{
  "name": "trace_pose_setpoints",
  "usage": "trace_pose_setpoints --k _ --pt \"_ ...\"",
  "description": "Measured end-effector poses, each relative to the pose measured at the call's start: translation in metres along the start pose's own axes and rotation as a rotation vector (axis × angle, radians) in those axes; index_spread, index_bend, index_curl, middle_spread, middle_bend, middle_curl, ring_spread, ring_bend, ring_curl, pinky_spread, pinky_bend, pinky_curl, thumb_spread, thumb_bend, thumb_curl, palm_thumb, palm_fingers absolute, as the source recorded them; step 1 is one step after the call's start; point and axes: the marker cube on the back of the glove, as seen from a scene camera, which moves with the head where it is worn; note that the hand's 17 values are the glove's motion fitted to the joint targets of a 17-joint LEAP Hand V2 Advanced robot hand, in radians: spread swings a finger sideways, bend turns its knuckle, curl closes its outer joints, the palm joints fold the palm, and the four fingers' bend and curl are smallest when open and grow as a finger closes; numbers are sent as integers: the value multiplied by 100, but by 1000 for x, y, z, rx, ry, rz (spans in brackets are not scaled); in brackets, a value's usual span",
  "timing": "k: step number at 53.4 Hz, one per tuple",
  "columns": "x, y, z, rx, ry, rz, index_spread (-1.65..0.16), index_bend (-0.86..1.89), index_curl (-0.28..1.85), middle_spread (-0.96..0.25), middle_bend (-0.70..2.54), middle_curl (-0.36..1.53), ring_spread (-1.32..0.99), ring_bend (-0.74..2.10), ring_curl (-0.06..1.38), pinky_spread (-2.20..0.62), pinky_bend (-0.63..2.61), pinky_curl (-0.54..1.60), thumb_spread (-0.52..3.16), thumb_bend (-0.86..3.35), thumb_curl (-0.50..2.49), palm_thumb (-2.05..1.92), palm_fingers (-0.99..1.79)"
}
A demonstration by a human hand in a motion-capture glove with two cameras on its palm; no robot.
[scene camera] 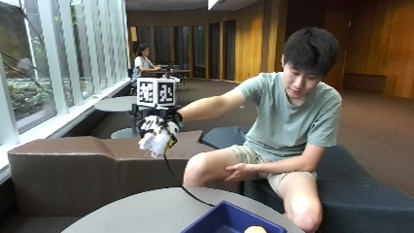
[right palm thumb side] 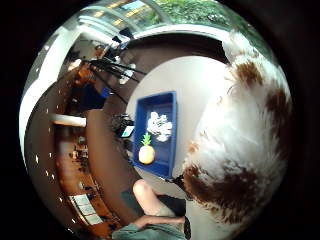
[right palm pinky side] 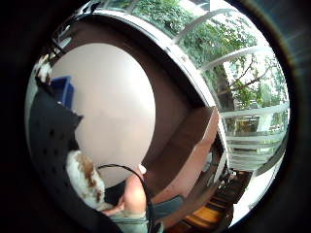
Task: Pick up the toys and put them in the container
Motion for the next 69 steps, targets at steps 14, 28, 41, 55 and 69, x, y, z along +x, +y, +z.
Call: trace_pose_setpoints --k 14,28,41,55,69 --pt "-118 2 -62 97 -26 -143 -33 69 85 -24 113 82 -36 127 64 -36 102 48 55 -1 89 58 109" --pt "-209 8 -65 99 -47 -262 -34 65 94 -23 112 83 -36 129 64 -35 103 49 52 -1 94 57 107" --pt "-260 4 -41 96 -96 -283 -35 61 101 -23 110 85 -35 130 63 -35 102 48 51 -1 98 57 107" --pt "-277 12 -1 -139 73 -249 -35 38 105 -22 105 83 -34 123 60 -33 95 46 61 -3 95 49 83" --pt "-275 24 5 -276 78 -257 -27 2 74 -12 38 58 -14 80 45 -7 122 47 101 -8 64 -4 -28"
